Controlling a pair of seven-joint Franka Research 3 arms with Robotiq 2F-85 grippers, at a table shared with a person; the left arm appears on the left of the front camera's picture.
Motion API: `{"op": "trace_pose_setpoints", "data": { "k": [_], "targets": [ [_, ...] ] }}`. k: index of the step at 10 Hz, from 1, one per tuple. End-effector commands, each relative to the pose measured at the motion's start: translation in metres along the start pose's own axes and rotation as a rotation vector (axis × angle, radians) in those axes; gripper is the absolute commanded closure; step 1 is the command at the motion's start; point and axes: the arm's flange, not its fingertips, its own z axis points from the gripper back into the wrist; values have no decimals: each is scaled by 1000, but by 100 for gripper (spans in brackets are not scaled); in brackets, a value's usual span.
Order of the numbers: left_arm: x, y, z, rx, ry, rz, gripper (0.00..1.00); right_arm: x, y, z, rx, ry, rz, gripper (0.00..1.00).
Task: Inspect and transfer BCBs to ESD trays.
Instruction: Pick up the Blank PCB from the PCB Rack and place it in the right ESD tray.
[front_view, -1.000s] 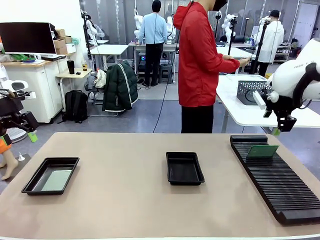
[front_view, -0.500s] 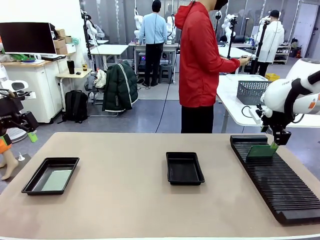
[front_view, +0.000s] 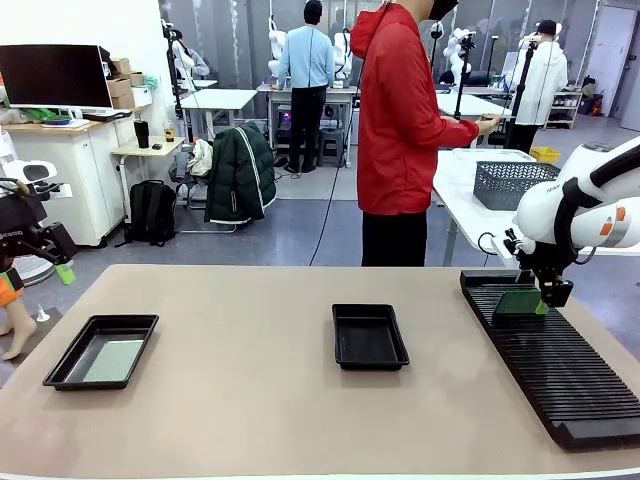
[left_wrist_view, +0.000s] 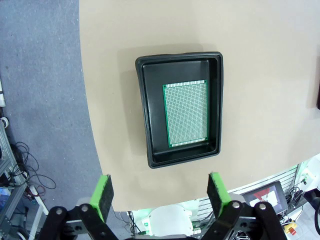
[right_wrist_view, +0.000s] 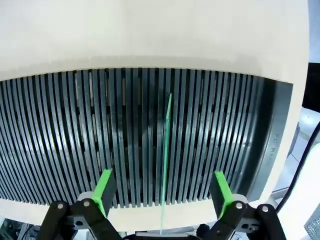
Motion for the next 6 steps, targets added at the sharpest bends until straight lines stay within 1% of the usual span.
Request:
{"op": "trace_pose_setpoints", "data": {
  "k": [1, 3, 4, 6],
  "targets": [
    [-1, 1, -2, -6, -10, -8, 0, -5, -6, -6, -18, 16, -9, 0],
    [-1, 1, -2, -6, -10, -8, 0, -11, -8, -8, -16, -12, -26, 0],
    [-1, 1, -2, -6, -10, -8, 0, -5, -2, -6, 8, 2, -9, 0],
    [-1, 1, -2, -6, -10, -8, 0, -5, -2, -6, 8, 2, -9, 0]
  ]
}}
